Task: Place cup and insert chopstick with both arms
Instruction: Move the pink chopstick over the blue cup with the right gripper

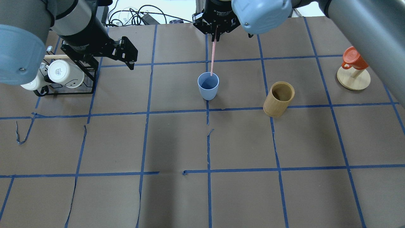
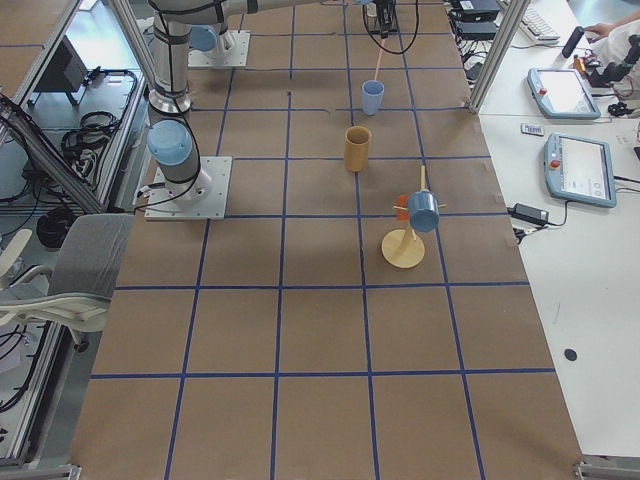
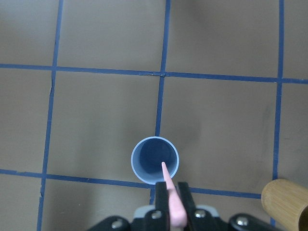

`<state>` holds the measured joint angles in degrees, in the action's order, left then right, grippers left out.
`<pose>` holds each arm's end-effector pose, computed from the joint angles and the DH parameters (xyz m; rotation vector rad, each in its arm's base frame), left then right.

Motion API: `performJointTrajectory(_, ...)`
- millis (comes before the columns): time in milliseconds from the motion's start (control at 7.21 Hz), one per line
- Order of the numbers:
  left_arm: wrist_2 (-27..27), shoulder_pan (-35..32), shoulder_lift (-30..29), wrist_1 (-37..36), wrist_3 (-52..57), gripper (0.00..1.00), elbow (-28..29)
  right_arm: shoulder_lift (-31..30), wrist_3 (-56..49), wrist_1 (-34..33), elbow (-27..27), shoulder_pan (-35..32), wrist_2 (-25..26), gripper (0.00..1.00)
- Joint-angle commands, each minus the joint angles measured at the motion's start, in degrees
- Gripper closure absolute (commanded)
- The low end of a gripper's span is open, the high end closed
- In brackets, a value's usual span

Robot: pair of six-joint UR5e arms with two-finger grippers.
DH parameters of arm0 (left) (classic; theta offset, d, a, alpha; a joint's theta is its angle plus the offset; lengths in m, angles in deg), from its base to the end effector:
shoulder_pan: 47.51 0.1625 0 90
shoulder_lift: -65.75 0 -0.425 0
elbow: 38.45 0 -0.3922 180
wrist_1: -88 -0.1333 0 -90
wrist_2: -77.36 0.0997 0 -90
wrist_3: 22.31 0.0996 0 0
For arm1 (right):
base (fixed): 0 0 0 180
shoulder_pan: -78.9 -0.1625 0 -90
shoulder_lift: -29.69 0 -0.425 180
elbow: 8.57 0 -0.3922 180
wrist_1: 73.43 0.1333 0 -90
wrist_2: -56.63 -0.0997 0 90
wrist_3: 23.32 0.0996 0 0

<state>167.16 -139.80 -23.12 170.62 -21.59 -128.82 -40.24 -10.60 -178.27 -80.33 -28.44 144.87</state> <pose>-0.1534 -0.4908 0.5081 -0.0825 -3.1272 0.2225 0.3261 -0.5869 0.4746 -0.1277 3.0336 -0.3223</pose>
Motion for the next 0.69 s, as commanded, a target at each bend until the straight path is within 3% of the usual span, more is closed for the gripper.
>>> performJointTrajectory(0,0.0,-0.1,0.0,0.0,-0.2,0.0,0.0,0.7,0.5,-3.3,-2.3,-0.4,0.0,0.96)
performJointTrajectory(554,0.0,-0.1,0.1,0.0,-0.5,0.0,0.0,2.5,-0.5,-5.5,-5.7,-0.8,0.2,0.92)
